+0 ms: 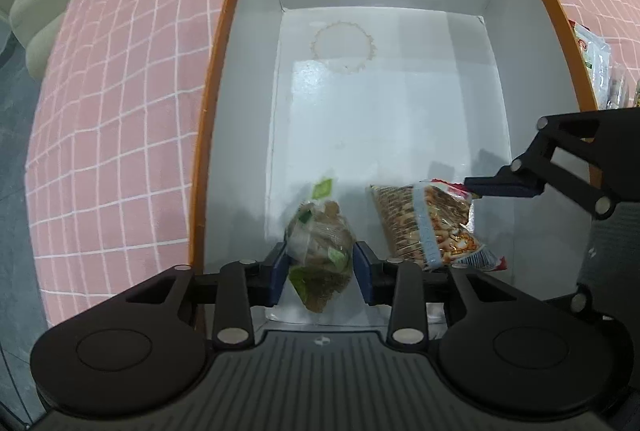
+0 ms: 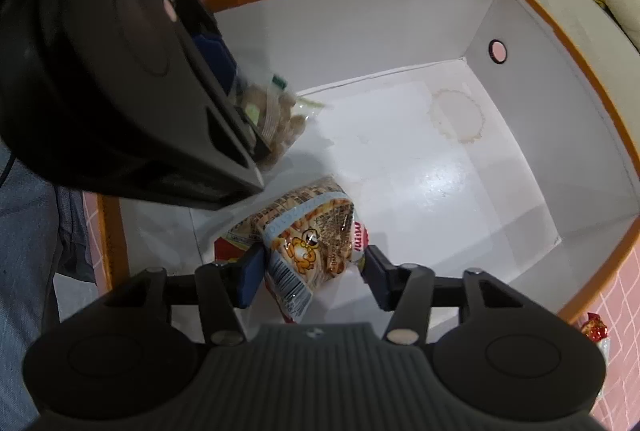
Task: Organize snacks
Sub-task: 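Carry both bags into the orange box and open both tools, then move both tools back over the remaining snacks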
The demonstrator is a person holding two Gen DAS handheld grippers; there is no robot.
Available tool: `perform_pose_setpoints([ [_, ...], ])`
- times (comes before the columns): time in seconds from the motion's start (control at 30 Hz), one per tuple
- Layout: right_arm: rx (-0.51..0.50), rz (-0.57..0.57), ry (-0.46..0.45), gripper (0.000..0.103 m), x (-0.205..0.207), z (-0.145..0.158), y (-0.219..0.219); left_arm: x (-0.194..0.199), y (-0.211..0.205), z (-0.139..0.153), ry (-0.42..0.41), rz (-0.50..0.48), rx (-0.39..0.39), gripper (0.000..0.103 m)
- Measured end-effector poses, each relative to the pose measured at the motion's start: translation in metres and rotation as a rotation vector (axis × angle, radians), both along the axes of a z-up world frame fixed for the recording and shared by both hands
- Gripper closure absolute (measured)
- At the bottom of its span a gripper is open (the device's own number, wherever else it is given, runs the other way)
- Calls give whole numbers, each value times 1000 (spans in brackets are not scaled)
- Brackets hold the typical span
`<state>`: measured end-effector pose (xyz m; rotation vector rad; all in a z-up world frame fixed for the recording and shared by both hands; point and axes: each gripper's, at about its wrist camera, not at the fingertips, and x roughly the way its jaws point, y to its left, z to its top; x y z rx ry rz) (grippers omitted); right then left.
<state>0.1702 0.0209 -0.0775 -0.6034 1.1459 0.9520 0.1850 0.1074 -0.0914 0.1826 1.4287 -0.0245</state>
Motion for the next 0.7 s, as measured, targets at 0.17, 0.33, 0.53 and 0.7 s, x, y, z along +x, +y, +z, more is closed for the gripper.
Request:
perform_pose_setpoints([
  [0.17, 17, -42, -8, 34, 4, 16, -7, -4, -1, 19, -41, 0, -20, 50],
  [0.33, 51, -57, -29, 29, 1, 41, -21, -12, -7, 46, -97, -16, -21, 44],
  [0.53, 144, -129, -119, 28, -9, 79, -55, -34, -14, 85, -221, 15, -31, 40],
  [0.7, 264, -269, -186, 28, -26, 107, -94, -59, -35, 116, -378, 22, -59, 37],
])
